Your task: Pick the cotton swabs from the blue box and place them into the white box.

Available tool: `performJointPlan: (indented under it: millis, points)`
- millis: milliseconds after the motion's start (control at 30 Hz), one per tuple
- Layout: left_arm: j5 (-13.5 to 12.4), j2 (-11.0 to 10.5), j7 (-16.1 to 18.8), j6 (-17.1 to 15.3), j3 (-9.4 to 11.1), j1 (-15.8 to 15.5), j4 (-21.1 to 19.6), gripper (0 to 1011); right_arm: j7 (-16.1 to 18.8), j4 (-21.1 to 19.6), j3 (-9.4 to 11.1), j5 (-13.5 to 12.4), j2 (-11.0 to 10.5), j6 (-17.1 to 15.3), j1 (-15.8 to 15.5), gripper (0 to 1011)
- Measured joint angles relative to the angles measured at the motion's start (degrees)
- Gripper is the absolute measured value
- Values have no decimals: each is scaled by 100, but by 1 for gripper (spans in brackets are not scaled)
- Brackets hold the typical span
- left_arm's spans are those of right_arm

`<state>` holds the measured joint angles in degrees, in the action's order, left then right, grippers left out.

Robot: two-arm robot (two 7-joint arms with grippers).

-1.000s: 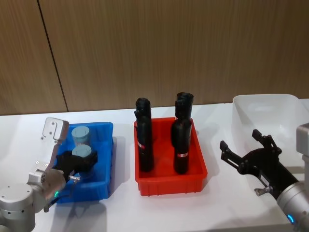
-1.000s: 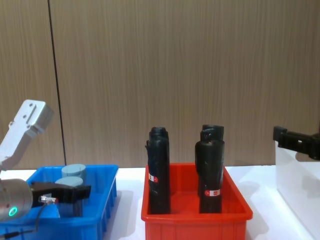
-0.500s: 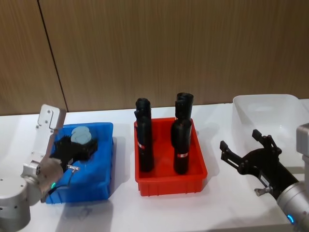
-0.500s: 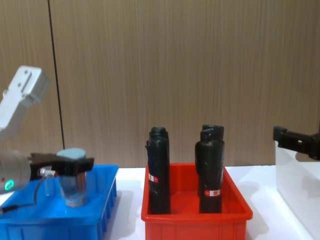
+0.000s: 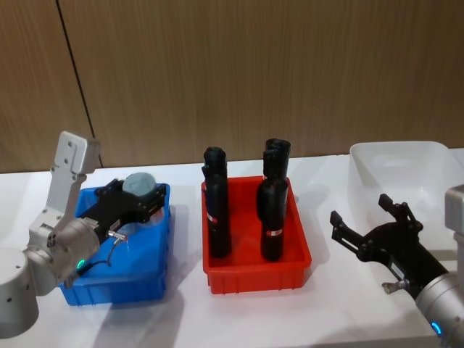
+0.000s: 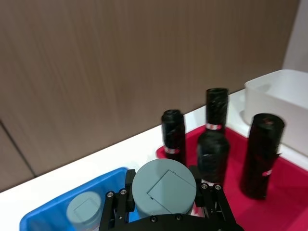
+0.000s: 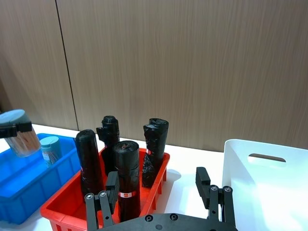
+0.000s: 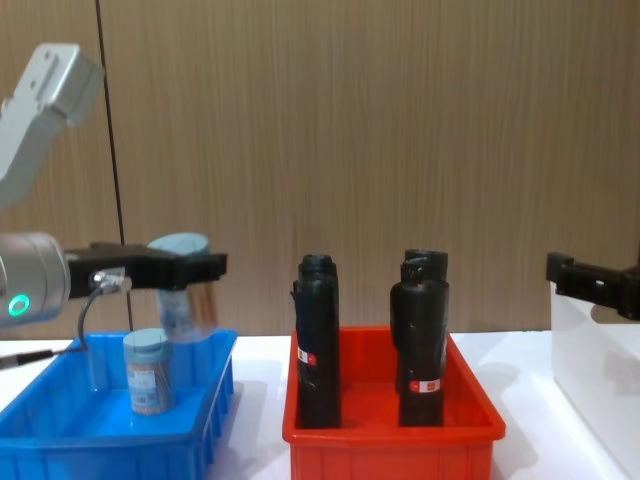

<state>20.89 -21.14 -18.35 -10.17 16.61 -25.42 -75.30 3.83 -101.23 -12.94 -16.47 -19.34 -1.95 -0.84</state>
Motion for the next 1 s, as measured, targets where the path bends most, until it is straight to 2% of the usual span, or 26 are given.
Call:
performJointPlan:
  millis: [267, 467, 800, 1000]
  points:
    - [131, -53, -490, -198, -12, 7, -374, 661, 0, 0, 0, 0, 0, 0, 0, 1001]
    - [179, -20, -921, -382, 16, -117, -567, 661, 0, 0, 0, 0, 0, 0, 0, 1002]
    - [178, 233, -1594, -647, 169, -516, -584, 661, 0, 0, 0, 0, 0, 0, 0, 1002]
    - [141, 514, -2001, -786, 307, -905, -359, 661, 0, 0, 0, 0, 0, 0, 0, 1001]
